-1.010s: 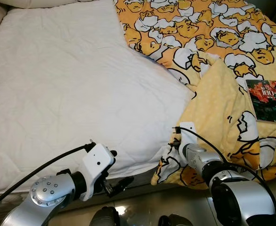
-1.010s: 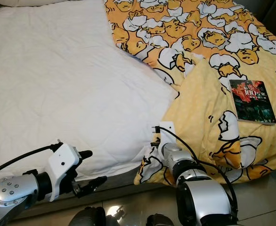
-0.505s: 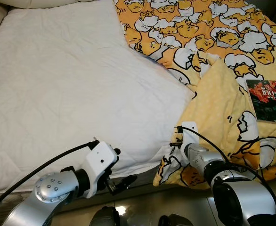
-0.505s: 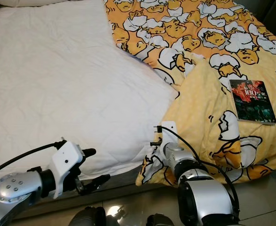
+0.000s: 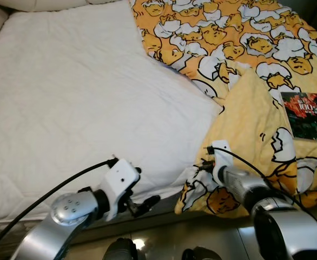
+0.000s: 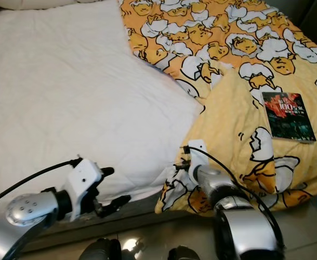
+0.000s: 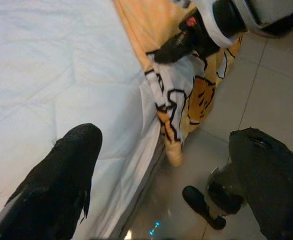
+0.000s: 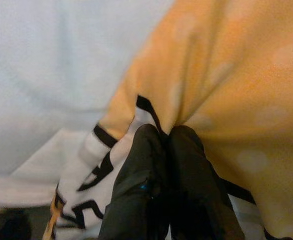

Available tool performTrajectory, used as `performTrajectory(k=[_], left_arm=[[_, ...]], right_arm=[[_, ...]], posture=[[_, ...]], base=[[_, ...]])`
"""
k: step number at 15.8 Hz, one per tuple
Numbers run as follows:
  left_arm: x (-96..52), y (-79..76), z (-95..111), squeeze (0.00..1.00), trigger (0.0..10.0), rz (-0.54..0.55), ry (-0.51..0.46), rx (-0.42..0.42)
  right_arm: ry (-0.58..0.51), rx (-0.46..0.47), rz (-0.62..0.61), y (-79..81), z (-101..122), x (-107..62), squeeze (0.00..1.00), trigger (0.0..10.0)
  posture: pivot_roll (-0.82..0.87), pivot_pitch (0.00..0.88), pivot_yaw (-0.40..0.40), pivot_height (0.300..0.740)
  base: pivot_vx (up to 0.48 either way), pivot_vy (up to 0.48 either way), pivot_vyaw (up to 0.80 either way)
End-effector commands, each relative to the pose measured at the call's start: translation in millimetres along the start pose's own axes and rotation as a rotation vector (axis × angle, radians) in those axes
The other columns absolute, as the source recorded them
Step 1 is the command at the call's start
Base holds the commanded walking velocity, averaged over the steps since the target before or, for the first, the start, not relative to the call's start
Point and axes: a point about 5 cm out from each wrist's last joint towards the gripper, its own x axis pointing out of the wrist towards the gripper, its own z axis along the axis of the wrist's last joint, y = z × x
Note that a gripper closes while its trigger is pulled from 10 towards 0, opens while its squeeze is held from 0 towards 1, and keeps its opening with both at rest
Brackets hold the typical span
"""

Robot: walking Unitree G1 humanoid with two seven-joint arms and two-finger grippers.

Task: Clean up the room

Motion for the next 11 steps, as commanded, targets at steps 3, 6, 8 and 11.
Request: performTrajectory(k=[3,6,8,11], left_arm=[[5.4,3.5,1.5,0.0,10.0,0.004,-0.009,0.014],[10.3,2.4,2.4,0.0,10.0,-0.02,-0.019,0.02],[12.6,0.8,3.7,0.0,10.0,-0.036,-0.026,0.025],[12.8,-1.4,2.4,0.0,10.0,-0.064,-0.023,0.025]], right_arm=[[0.144,-0.185,0.32,-2.0,-43.8,-13.5,0.0,0.0],[0.342,-0.382,0.579,-5.4,-95.5,-39.2,0.0,0.0],[0.474,-0.506,0.695,-8.1,-121.3,-60.1,0.0,0.0],[0.548,-0.494,0.897,5.1,-132.5,-81.9,0.0,0.0]], posture=[[0.02,0.078,0.023,0.74],[0.0,0.083,0.031,0.74],[0.0,0.087,0.035,0.74],[0.0,0.083,0.034,0.74]], base=[[0.0,0.0,0.0],[0.0,0.0,0.0],[0.0,0.0,0.0],[0.0,0.0,0.0]])
